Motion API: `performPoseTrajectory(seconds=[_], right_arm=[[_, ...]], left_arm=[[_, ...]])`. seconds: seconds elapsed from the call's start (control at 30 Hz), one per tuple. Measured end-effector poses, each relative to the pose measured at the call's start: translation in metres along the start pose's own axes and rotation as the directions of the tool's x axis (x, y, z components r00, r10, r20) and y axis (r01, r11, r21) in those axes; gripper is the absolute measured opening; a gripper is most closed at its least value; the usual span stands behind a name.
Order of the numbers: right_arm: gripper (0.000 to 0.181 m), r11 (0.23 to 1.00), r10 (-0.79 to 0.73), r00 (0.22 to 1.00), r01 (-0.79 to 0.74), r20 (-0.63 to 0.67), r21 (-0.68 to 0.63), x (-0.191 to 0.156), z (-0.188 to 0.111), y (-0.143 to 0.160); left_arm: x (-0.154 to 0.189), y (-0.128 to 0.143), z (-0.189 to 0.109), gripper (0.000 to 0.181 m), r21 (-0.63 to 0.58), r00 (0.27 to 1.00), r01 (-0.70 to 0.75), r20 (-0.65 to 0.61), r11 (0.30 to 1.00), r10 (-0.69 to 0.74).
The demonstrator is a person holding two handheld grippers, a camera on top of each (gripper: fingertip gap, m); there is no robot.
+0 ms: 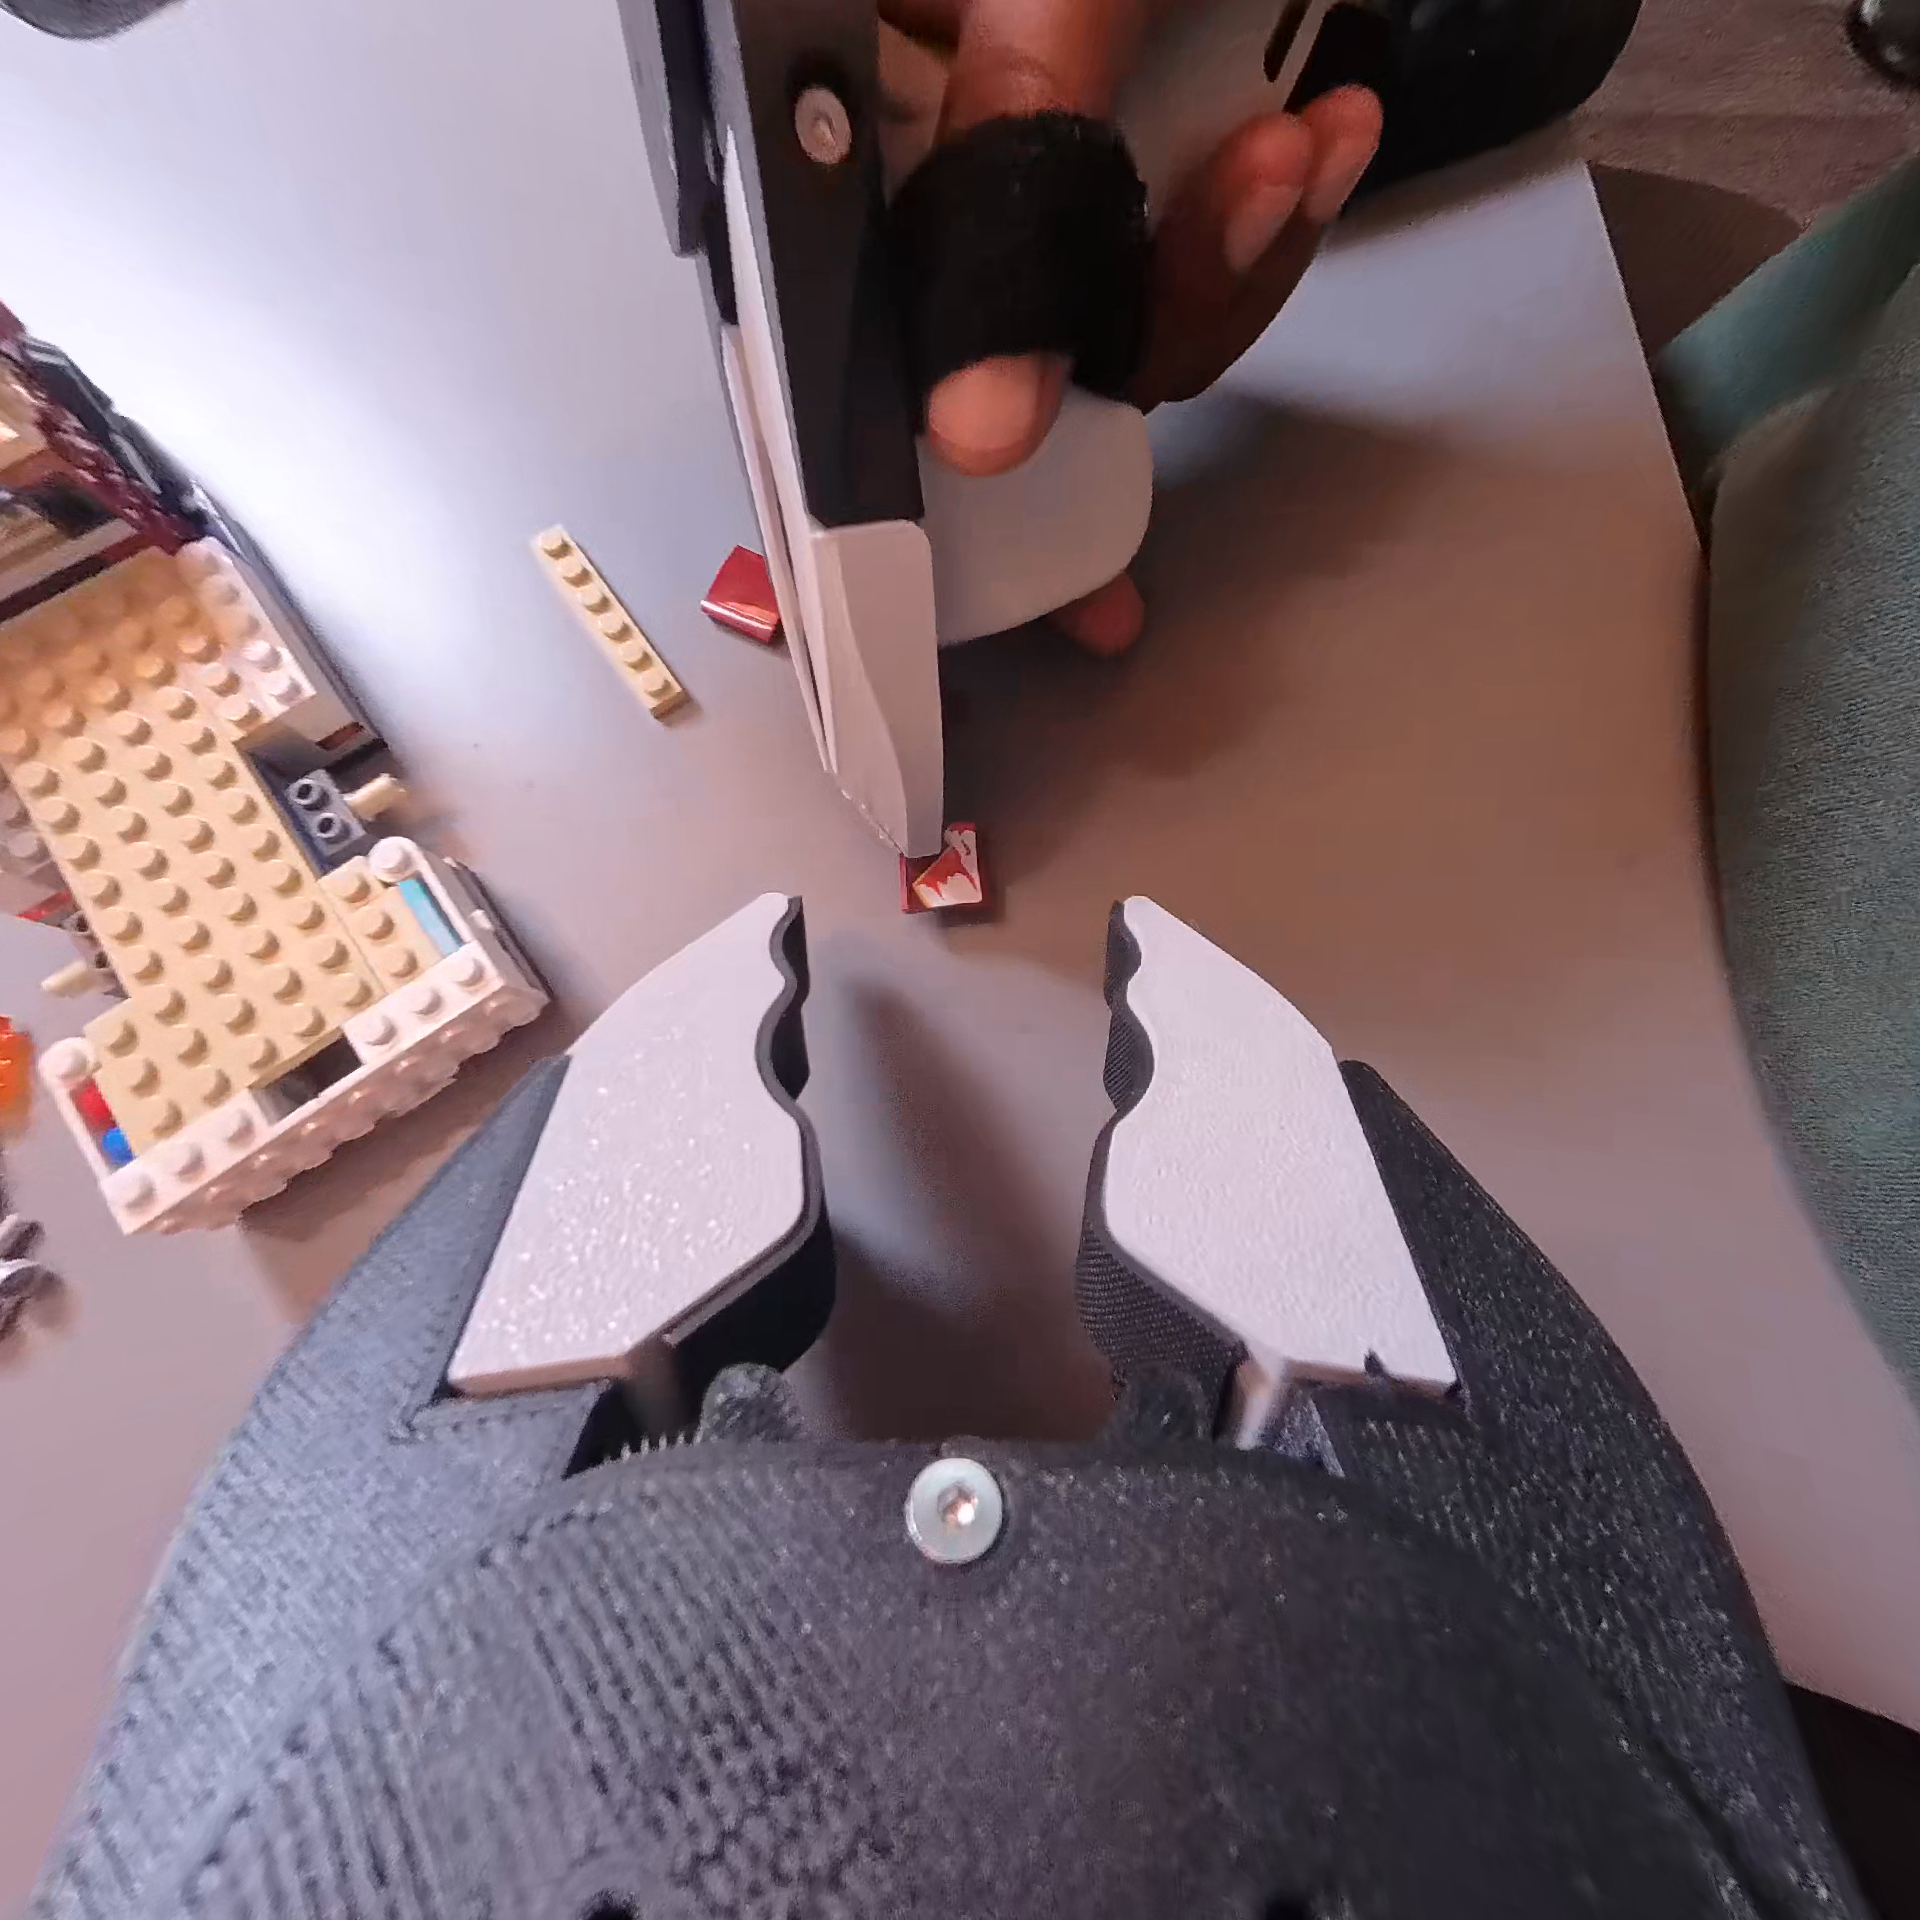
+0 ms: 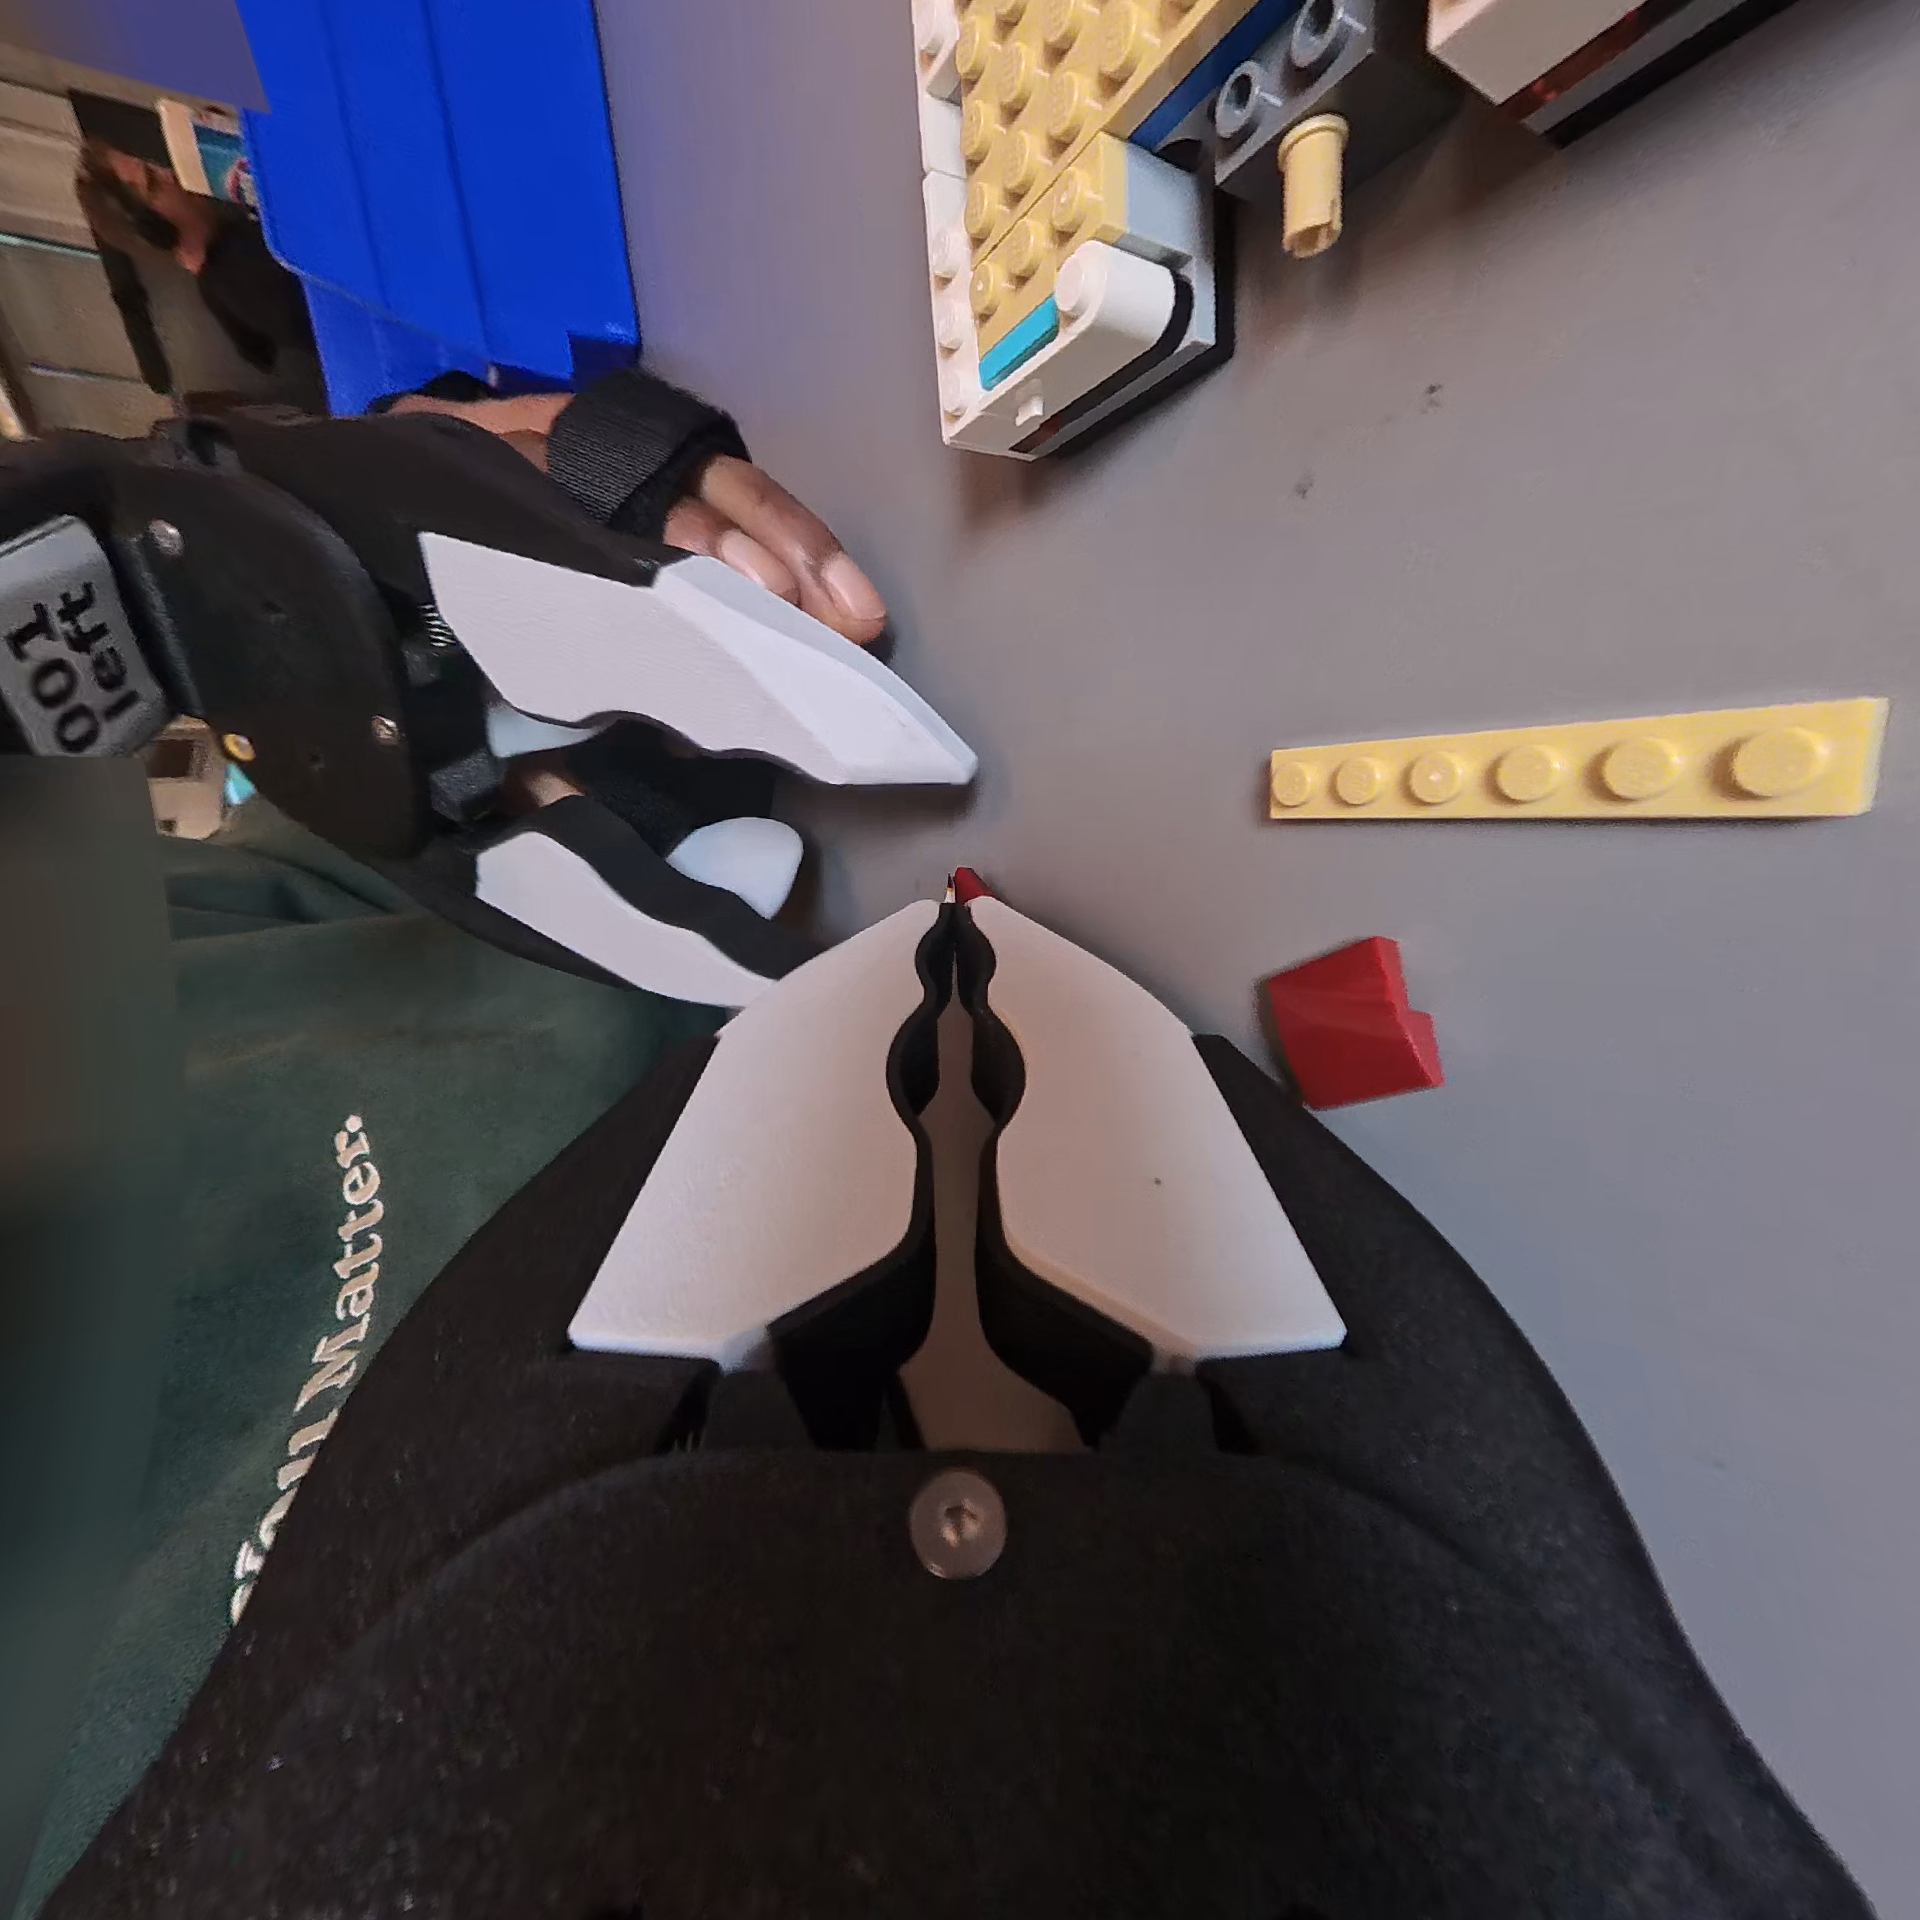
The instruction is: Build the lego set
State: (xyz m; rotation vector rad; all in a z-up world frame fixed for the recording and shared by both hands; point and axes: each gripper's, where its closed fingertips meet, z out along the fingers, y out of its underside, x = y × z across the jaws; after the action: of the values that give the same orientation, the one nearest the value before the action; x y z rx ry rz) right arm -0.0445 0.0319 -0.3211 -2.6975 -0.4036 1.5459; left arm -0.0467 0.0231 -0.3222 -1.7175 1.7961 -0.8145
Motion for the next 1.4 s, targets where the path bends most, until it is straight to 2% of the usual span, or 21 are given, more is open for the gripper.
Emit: performPoseTrajectory(seconds=[0.13,0.23,0.3,0.47,0.63,0.77,0.9,1.07,1.4], right_arm=[[0.000,0.998,-0.055,0.998,0.054,0.025,0.013,-0.007,-0.001,0.000],[0.000,0.988,-0.154,0.985,0.152,0.074,0.036,-0.022,-0.004,-0.002],[0.000,0.966,-0.255,0.963,0.250,0.085,0.060,-0.033,-0.008,-0.003],[0.000,0.880,-0.469,0.878,0.456,0.093,0.132,-0.061,-0.022,-0.009],[0.000,0.749,-0.656,0.755,0.646,0.025,0.149,-0.077,-0.037,-0.010],[0.000,0.702,-0.708,0.704,0.693,0.057,0.163,-0.089,-0.046,-0.007],[0.000,0.698,-0.716,0.680,0.691,0.159,0.186,-0.101,-0.049,-0.001],[0.000,0.704,-0.709,0.645,0.675,0.285,0.221,-0.116,-0.050,0.004],[0.000,0.696,-0.706,0.600,0.685,0.375,0.216,-0.122,-0.042,0.011]], left_arm=[[0.000,0.002,0.002,0.050,0.004,0.999,0.049,-0.016,0.999,-0.049],[0.002,-0.008,-0.006,0.045,0.074,0.980,0.168,-0.118,0.983,-0.159],[0.004,-0.016,-0.013,0.041,0.129,0.958,0.240,-0.191,0.962,-0.214],[0.012,-0.039,-0.027,0.036,0.263,0.928,0.300,-0.303,0.917,-0.216],[0.009,-0.055,-0.049,0.029,0.350,0.826,0.495,-0.473,0.795,-0.306],[0.003,-0.066,-0.068,0.024,0.412,0.758,0.594,-0.574,0.691,-0.310],[0.012,-0.072,-0.079,0.028,0.465,0.760,0.556,-0.619,0.689,-0.197],[0.028,-0.078,-0.082,0.032,0.519,0.795,0.452,-0.604,0.726,-0.063],[0.037,-0.080,-0.086,0.017,0.538,0.779,0.434,-0.627,0.722,-0.001]])
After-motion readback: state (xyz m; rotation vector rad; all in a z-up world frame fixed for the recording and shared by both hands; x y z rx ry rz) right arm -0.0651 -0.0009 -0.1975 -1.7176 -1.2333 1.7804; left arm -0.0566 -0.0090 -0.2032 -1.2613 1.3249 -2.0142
